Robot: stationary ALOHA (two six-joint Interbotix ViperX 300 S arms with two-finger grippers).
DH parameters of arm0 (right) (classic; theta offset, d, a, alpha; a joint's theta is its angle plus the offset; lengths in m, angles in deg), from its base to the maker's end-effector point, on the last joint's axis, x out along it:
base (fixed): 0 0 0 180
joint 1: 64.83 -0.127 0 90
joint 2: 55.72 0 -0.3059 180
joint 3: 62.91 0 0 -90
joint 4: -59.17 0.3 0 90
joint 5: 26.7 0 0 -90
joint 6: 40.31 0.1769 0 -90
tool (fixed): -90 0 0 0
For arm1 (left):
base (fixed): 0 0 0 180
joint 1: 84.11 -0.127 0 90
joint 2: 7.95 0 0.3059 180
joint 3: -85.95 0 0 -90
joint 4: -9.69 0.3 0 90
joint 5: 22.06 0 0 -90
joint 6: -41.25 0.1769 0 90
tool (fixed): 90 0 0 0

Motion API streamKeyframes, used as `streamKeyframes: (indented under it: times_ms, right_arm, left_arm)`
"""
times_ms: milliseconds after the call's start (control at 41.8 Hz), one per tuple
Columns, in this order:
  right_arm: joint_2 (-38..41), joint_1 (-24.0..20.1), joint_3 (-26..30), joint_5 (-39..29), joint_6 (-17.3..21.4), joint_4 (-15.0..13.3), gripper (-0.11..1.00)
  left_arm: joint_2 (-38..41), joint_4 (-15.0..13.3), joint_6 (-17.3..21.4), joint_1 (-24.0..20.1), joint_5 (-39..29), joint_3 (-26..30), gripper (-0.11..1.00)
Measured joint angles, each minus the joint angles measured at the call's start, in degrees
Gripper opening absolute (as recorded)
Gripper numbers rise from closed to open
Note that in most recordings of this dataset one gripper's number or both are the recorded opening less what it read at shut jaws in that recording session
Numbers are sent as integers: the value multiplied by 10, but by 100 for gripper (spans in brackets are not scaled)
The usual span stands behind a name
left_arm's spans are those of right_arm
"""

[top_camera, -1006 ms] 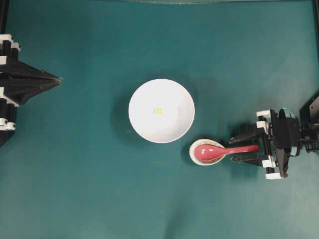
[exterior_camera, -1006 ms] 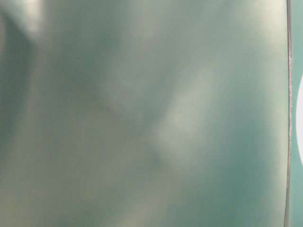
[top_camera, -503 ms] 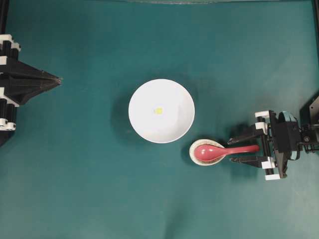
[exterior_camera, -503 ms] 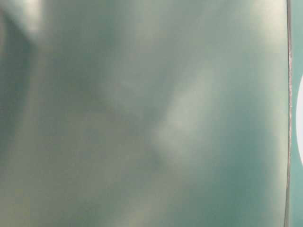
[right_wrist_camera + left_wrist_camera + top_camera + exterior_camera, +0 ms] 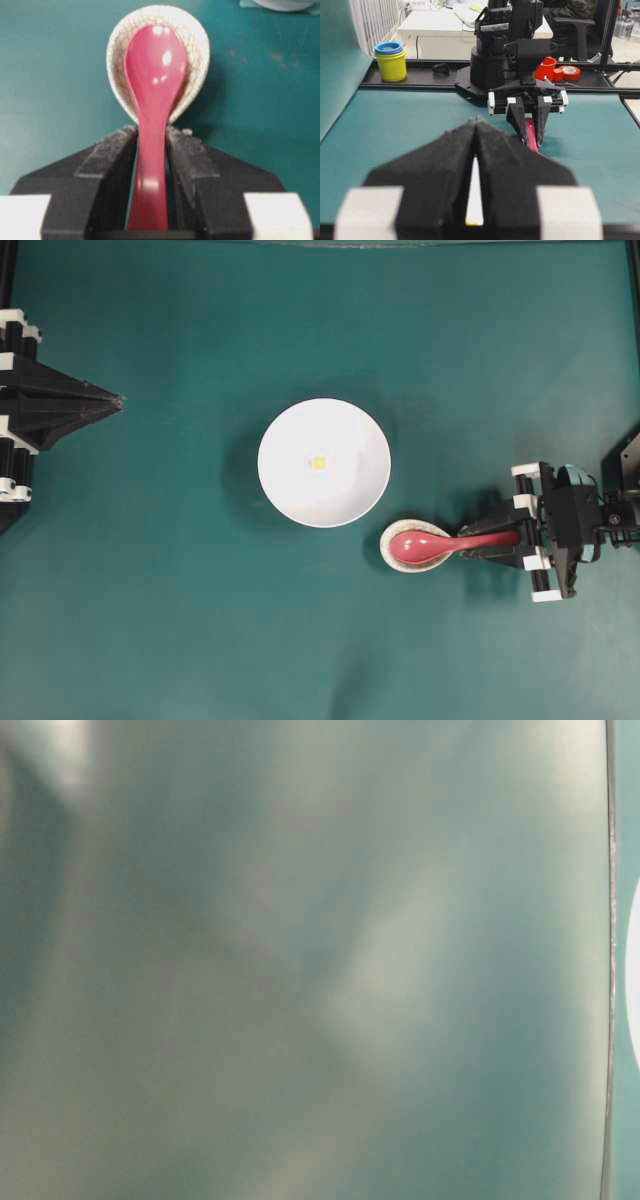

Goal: Scoop the yellow hexagonal prism block from the bowl with a spoon using the right arm.
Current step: 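Lower the right gripper over the red spoon handle and close on it, then lift the red spoon and carry it into the white bowl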

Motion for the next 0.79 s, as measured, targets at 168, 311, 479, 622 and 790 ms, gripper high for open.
streamKeyframes:
  times_ms: [168,311,479,622,790]
  right_arm:
    - [0,0,3,0,1,2,27]
    - [0,0,4,-1,0,5,25]
    - [-4,0,7,-1,0,5,25]
    - [-30,0,7,-14,0,5,25]
    - [-83,0,10,-51,-1,5,25]
  left_arm:
    - [0,0,0,0,0,0,0]
    - [0,0,0,0,0,0,0]
    - [0,1,0,0,0,0,0]
    - [0,1,0,0,0,0,0]
    - [0,0,0,0,0,0,0]
